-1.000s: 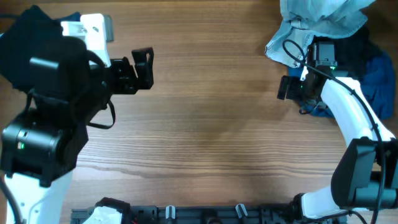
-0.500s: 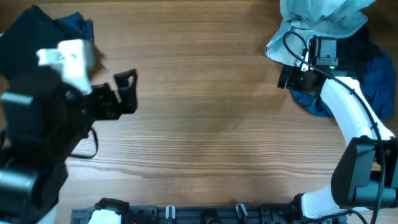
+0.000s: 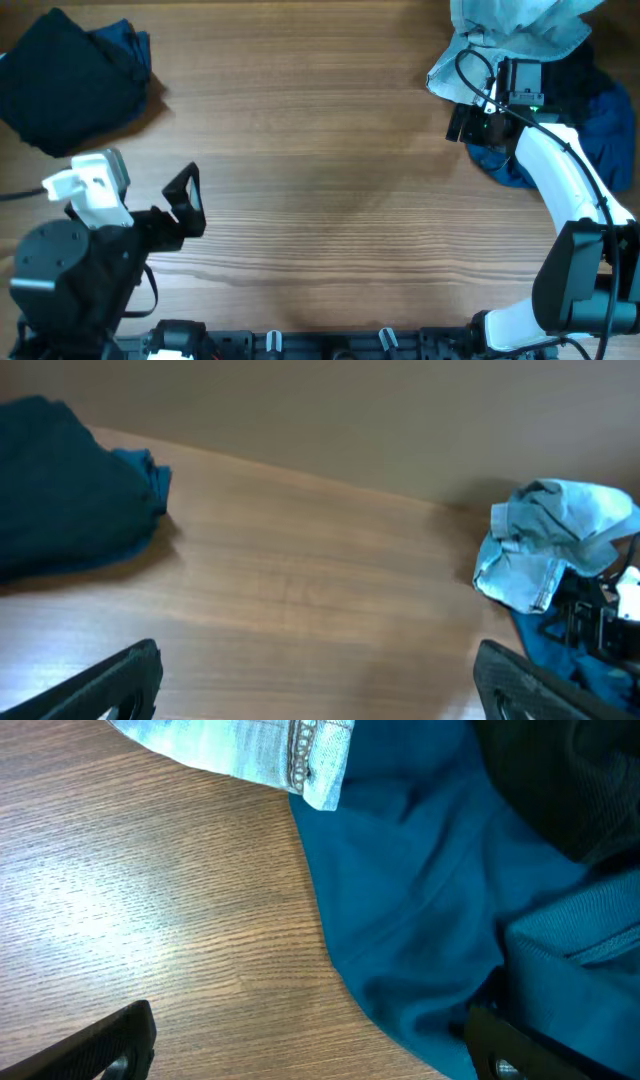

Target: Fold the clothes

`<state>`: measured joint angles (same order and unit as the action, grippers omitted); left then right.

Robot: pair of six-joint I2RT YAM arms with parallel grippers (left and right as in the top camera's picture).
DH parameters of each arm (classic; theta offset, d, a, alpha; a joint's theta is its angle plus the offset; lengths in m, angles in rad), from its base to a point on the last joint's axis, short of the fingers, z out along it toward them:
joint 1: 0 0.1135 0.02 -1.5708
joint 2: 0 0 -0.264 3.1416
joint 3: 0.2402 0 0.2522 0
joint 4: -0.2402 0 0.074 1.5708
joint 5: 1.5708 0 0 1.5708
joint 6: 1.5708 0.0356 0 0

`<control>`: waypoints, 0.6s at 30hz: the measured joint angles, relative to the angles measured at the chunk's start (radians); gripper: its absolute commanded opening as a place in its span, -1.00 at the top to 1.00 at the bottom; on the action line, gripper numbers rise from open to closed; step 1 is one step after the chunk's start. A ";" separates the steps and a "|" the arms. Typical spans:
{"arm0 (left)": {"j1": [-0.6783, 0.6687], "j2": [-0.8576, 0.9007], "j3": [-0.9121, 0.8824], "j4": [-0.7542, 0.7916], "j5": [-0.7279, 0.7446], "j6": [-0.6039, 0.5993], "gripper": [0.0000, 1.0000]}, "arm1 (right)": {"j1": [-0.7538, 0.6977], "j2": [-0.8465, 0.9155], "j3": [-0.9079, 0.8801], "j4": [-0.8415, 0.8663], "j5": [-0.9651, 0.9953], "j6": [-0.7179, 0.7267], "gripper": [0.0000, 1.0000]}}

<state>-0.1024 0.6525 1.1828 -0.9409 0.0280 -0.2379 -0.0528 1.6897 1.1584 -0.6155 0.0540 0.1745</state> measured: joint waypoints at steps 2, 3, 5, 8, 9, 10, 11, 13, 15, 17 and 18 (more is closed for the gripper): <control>0.004 -0.049 -0.071 0.104 0.006 -0.015 -1.00 | 0.000 0.000 0.000 0.000 0.000 0.000 -0.99; 0.013 -0.089 -0.127 0.203 0.008 -0.024 -1.00 | 0.000 0.000 0.000 0.000 0.000 0.000 -0.99; 0.034 -0.175 -0.263 0.422 0.010 -0.039 -0.99 | 0.000 0.000 0.000 0.000 0.001 0.000 -0.99; 0.060 -0.276 -0.469 0.688 0.012 -0.049 -0.99 | 0.000 0.000 0.000 0.000 0.003 0.000 -0.99; 0.065 -0.299 -0.534 0.786 0.014 -0.051 -1.00 | 0.000 0.000 0.000 0.001 0.003 0.000 -0.99; 0.070 -0.326 -0.615 0.891 0.015 -0.053 -0.99 | 0.000 0.000 0.000 0.000 0.003 0.000 -0.99; 0.073 -0.355 -0.691 0.965 0.015 -0.053 -0.99 | 0.000 0.000 0.000 0.000 0.003 0.000 -0.99; 0.073 -0.403 -0.828 1.087 0.014 -0.055 -1.00 | 0.000 0.000 0.000 0.001 0.003 0.000 -0.99; 0.073 -0.438 -0.917 1.140 0.014 -0.056 -0.99 | 0.000 0.000 0.000 0.001 0.003 0.000 -0.99; 0.073 -0.485 -1.006 1.162 0.007 -0.056 -1.00 | 0.000 0.000 0.000 0.000 0.003 0.000 -0.99; 0.073 -0.499 -1.029 1.163 0.006 -0.056 -0.99 | 0.000 0.000 0.000 0.001 0.003 0.000 -0.99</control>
<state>-0.0296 0.1535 0.1535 0.2218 0.0338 -0.2939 -0.0528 1.6897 1.1584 -0.6144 0.0574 0.1745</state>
